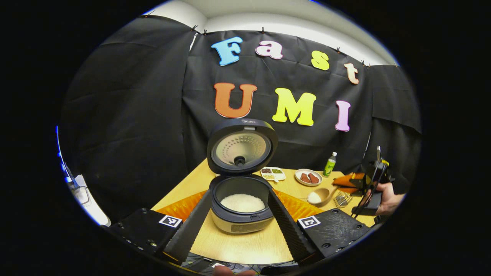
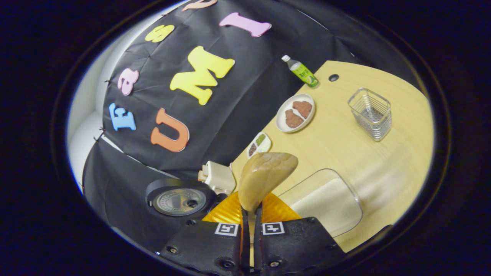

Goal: Close the left gripper, press the button to open the rice cooker; take a wooden spoon from the chopstick holder with the right hand, scoop a spoonful of rice and pour it into the rice cooker, then put the wooden spoon back into the chopstick holder.

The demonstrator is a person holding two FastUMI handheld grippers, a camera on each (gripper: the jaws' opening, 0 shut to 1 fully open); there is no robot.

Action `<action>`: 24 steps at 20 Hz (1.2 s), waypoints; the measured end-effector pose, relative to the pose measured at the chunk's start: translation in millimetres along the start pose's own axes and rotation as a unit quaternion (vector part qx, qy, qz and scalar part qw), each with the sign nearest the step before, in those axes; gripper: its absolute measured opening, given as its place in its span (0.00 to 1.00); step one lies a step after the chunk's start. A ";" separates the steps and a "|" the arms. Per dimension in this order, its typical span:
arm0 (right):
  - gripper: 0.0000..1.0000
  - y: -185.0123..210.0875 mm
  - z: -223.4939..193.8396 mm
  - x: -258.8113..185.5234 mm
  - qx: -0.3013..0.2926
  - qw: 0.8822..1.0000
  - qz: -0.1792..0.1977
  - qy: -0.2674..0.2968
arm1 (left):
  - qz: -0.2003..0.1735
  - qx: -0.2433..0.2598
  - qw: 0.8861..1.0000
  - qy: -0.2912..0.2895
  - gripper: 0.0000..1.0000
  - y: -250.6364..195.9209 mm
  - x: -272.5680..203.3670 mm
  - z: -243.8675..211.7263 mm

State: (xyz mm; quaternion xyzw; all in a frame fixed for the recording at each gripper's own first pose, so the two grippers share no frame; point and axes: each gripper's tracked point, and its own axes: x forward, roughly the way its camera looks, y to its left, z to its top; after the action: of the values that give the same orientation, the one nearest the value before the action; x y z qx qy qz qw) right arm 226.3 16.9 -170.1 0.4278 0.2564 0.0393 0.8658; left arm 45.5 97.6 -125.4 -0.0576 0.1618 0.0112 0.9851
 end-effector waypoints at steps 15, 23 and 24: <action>0.10 129.1 -78.5 83.2 -0.210 0.977 -0.039 0.000 | -0.081 -0.004 0.994 -0.070 0.94 51.0 -12.8 -25.0; 0.09 152.4 -100.4 100.1 -0.348 0.935 -0.061 -0.029 | -0.070 -0.036 0.995 -0.068 0.95 77.6 -20.4 -41.3; 0.09 152.4 -102.5 102.0 -0.359 0.931 -0.063 -0.031 | -0.069 -0.036 0.995 -0.068 0.94 79.6 -22.3 -39.7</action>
State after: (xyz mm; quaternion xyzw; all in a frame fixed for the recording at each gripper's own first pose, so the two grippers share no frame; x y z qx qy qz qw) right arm 288.7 216.3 -147.5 0.0722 0.2246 0.0605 0.9699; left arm 8.6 172.0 -164.4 -0.1029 0.0898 -0.0477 0.9895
